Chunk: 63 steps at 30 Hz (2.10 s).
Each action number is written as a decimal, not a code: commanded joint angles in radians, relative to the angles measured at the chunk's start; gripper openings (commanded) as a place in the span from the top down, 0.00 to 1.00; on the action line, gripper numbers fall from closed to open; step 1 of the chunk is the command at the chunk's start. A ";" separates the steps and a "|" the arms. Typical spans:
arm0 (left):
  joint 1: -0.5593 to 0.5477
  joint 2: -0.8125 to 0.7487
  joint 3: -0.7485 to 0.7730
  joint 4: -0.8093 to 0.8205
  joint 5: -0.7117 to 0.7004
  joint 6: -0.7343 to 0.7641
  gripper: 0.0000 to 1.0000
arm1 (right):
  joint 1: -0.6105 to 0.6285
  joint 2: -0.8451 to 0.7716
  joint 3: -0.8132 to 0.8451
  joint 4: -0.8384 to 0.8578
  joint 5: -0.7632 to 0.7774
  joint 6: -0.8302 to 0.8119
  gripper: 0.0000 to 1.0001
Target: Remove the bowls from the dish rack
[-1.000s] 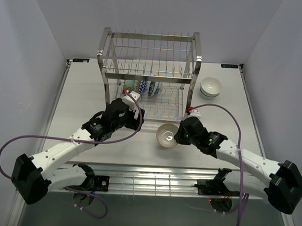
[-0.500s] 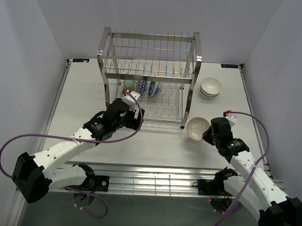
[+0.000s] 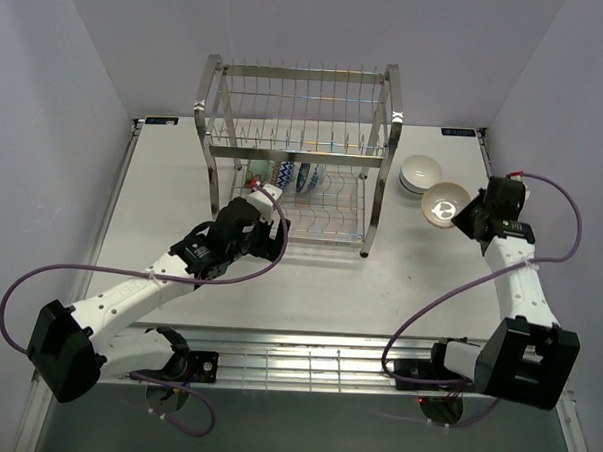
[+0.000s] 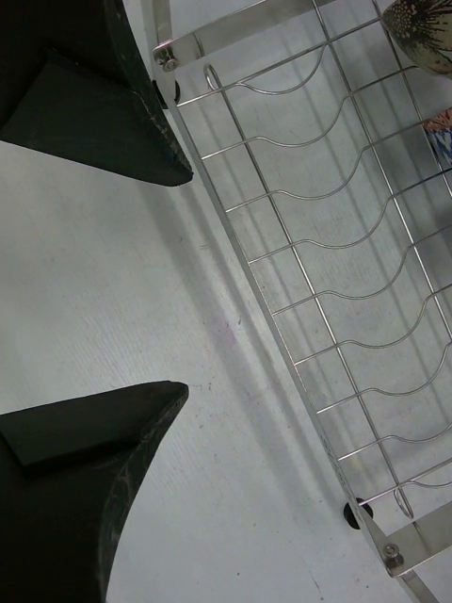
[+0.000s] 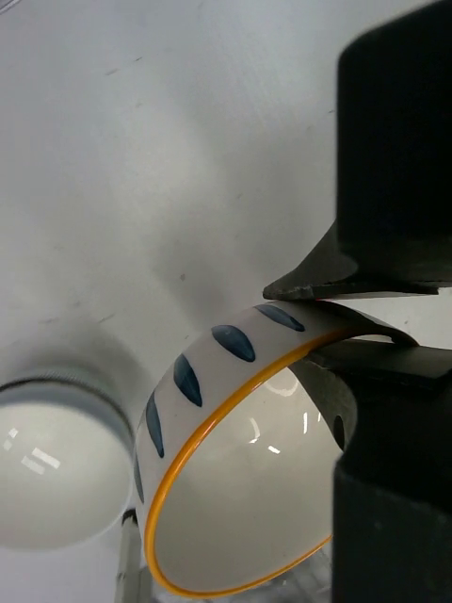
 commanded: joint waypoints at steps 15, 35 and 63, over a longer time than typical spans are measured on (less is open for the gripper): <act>0.004 0.015 0.022 -0.019 0.020 0.012 0.05 | -0.017 0.642 0.818 -0.127 -0.229 -0.197 0.92; 0.005 0.050 0.031 -0.032 0.029 0.018 0.05 | 0.013 0.822 0.979 -0.244 -0.205 -0.318 0.92; 0.004 0.074 0.039 -0.039 0.057 0.029 0.05 | 0.084 0.943 1.077 -0.285 -0.100 -0.329 0.76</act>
